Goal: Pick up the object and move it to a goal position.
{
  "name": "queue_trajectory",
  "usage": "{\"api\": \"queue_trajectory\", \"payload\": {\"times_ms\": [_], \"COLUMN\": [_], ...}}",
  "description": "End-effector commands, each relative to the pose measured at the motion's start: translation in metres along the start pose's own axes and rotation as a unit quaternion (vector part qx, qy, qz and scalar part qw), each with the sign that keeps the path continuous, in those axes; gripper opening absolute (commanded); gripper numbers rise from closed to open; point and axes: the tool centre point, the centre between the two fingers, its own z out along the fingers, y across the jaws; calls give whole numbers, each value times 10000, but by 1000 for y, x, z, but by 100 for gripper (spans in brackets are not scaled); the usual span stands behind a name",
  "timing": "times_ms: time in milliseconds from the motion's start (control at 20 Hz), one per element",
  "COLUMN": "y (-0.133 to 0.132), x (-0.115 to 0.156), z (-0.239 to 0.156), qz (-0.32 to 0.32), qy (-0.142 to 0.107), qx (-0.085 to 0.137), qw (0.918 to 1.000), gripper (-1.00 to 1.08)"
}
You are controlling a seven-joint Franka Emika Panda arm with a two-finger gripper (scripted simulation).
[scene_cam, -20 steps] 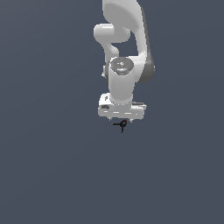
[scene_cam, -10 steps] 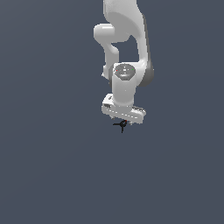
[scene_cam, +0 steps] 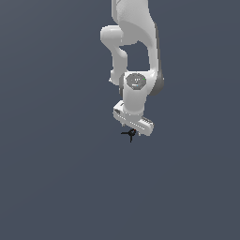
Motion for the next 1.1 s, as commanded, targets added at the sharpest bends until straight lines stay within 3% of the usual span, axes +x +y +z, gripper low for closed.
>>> {"api": "queue_trajectory", "payload": {"times_ms": [0, 500, 1050], "y": [2, 8, 9], "x": [-5, -17, -19], "z": [7, 23, 28], "qz": [299, 1054, 1186], "qy": [20, 77, 87], "qx": [-13, -46, -52], "qw": [9995, 9944, 9929], "gripper": [100, 100, 100]}}
